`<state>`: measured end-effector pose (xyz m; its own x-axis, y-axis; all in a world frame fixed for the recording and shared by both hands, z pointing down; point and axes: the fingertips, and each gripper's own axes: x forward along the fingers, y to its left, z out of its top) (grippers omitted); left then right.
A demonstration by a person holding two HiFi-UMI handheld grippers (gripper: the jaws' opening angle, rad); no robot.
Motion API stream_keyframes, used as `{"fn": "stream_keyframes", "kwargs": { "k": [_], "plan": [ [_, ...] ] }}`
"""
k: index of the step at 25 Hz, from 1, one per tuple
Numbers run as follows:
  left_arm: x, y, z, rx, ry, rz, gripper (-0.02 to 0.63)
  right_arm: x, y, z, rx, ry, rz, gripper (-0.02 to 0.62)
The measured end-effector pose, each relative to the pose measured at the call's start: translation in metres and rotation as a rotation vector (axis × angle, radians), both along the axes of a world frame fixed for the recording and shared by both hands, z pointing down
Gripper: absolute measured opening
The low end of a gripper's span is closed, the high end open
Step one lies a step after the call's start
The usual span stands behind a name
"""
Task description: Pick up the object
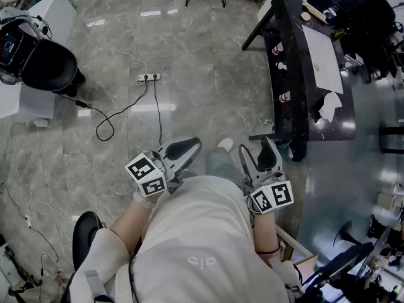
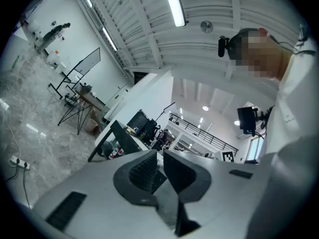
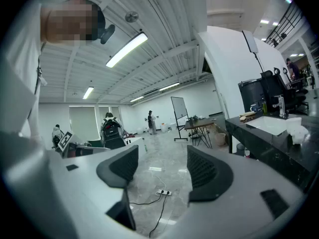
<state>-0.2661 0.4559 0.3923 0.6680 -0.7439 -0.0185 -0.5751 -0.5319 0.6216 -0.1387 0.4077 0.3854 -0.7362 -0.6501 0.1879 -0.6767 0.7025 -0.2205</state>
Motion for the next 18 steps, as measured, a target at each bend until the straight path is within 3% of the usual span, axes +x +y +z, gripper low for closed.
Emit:
{"fn": "stream_keyframes", "kwargs": {
  "k": [10,18],
  "plan": [
    [0.017,-0.091,0.016,-0.027,-0.007,-0.013,0.023,0.026,-0.107,0.02,-0.012,-0.004,0.033,0.287],
    [0.065,-0.218,0.02,-0.06,-0.045,0.004,0.028,0.069,-0.247,0.024,-0.024,-0.016,0.025,0.287]
  ]
}}
